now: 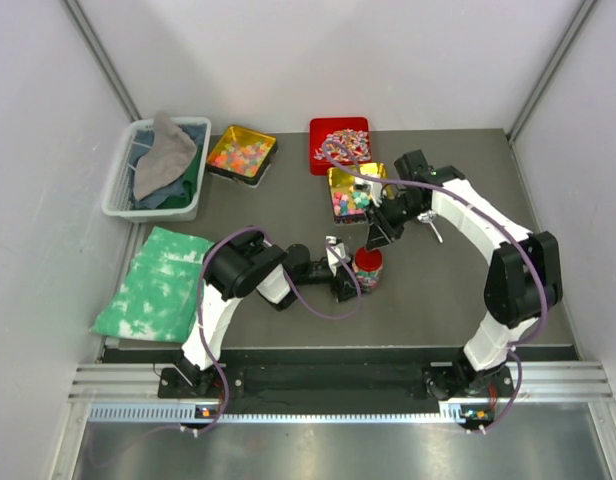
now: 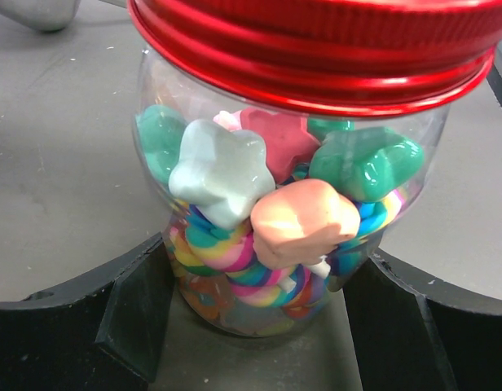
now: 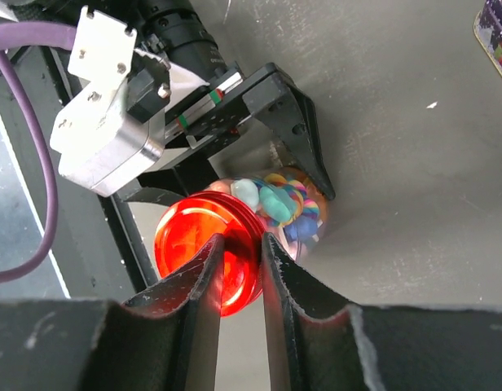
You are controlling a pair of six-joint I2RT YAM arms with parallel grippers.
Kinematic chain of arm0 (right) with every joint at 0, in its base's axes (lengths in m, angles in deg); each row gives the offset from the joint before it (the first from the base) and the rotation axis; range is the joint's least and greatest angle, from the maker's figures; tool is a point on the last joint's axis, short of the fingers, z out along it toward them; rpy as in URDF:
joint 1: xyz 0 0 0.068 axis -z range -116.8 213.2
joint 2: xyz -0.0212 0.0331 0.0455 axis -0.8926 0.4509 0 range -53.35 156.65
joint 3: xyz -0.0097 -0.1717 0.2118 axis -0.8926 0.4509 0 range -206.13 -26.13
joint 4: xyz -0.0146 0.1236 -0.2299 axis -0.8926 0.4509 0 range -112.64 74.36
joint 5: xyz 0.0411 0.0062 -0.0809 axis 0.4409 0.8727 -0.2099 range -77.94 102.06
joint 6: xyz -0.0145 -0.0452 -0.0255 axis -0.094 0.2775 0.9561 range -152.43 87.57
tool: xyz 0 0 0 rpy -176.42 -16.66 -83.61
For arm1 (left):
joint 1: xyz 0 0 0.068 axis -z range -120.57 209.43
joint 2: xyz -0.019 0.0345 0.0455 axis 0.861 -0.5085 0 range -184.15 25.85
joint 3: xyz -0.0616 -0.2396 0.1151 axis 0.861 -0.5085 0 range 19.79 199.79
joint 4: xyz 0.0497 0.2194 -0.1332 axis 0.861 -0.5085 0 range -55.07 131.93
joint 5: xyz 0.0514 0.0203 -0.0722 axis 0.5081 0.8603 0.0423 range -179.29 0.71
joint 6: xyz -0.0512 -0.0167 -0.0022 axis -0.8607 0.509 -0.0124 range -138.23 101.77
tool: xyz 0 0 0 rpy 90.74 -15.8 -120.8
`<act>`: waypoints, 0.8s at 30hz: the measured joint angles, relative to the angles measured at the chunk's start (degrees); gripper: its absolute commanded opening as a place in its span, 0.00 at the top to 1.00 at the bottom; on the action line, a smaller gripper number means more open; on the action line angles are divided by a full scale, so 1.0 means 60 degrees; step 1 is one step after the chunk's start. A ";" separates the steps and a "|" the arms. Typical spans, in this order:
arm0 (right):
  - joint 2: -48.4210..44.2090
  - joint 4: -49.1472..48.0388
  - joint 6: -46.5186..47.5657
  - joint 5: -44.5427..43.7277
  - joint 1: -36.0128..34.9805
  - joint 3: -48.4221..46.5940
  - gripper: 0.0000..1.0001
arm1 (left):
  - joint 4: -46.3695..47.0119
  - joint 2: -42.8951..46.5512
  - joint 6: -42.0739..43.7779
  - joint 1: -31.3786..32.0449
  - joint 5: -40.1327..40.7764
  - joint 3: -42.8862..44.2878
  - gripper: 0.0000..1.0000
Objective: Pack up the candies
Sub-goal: Screw the bottle lid onto the packing bottle.
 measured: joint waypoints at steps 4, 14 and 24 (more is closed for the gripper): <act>-0.0364 -0.0200 0.0055 -0.0091 0.0000 0.0393 0.77 | -0.0004 0.0000 0.0015 0.0004 -0.0142 0.0000 0.65; -0.1016 -0.0266 0.0204 -0.0455 0.0018 0.0969 0.76 | -0.0025 0.0000 0.0040 0.0022 -0.0342 0.0000 0.66; -0.1435 -0.0215 0.0288 -0.0616 0.0018 0.1337 0.77 | -0.0036 0.0000 0.0051 0.0069 -0.0532 0.0000 0.66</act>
